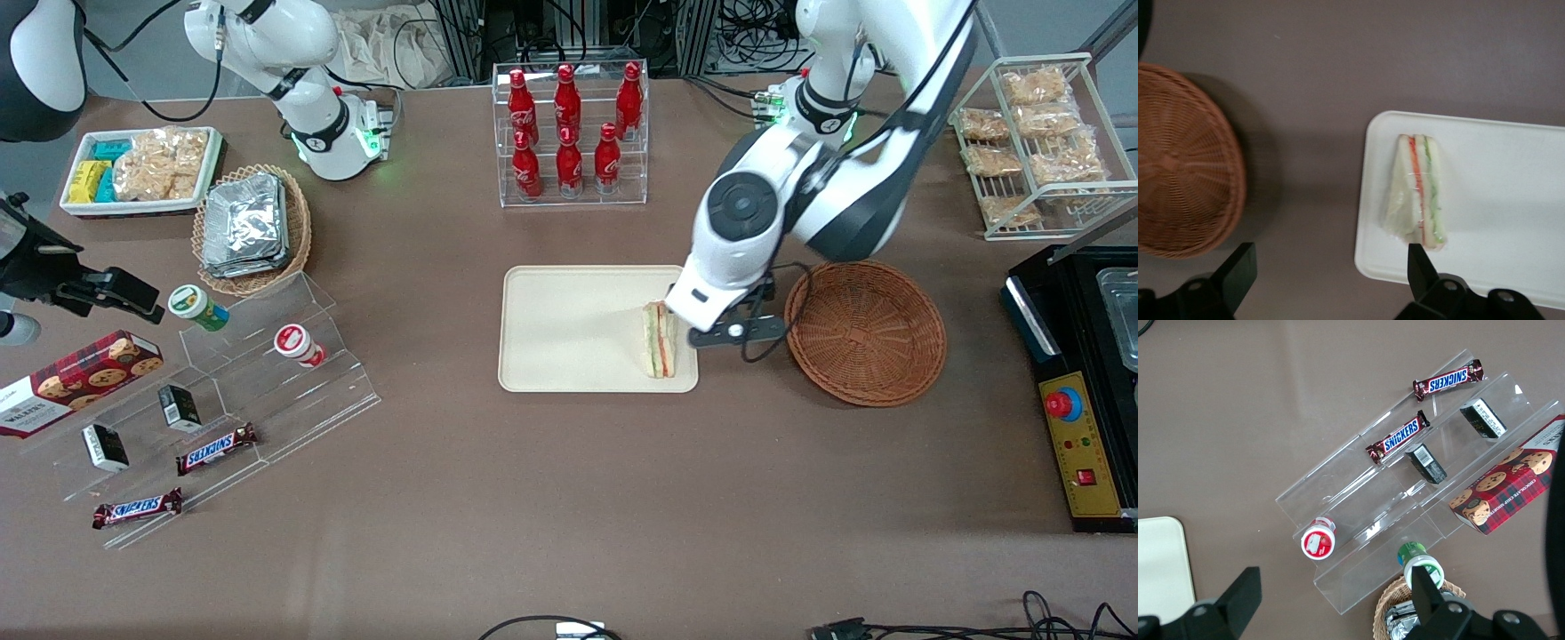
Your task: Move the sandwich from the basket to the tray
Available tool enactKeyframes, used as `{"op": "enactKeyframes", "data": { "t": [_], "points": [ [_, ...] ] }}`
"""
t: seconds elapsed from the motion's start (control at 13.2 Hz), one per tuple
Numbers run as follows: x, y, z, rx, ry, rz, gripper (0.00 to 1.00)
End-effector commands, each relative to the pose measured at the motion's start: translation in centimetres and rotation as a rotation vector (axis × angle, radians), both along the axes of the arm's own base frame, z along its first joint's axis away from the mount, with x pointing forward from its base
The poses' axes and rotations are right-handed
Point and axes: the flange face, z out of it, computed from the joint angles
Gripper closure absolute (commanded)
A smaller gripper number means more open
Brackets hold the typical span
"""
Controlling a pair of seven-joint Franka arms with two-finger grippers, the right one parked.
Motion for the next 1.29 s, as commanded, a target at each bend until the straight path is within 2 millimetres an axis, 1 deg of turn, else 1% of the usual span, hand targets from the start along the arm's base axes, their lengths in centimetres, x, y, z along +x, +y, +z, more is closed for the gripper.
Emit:
{"op": "enactKeyframes", "data": {
  "t": [0.0, 0.08, 0.23, 0.3, 0.38, 0.45, 0.53, 0.68, 0.83, 0.91, 1.13, 1.21],
  "points": [
    [-0.8, 4.5, 4.2, 0.016, -0.011, 0.015, 0.00],
    [-0.7, 6.8, 5.9, -0.010, 0.006, 0.023, 0.00],
    [-0.6, 12.1, 9.3, -0.057, 0.007, 0.067, 0.00],
    [-0.8, 14.7, 10.5, -0.056, -0.010, 0.088, 0.00],
    [-0.9, 18.1, 11.5, -0.064, -0.021, 0.084, 0.00],
    [-1.4, 21.1, 12.6, -0.085, -0.035, 0.059, 0.00],
    [-1.6, 23.5, 13.6, -0.096, -0.043, 0.074, 0.00],
    [-2.0, 27.2, 14.3, -0.102, -0.018, 0.103, 0.00],
    [-2.1, 27.9, 16.0, -0.108, -0.008, 0.039, 0.00],
    [-2.2, 27.9, 16.5, -0.107, -0.006, 0.050, 0.00],
    [-1.8, 27.7, 17.4, -0.110, -0.021, 0.053, 0.00],
    [-1.7, 27.7, 17.4, -0.105, -0.015, 0.049, 0.00]
  ]
}}
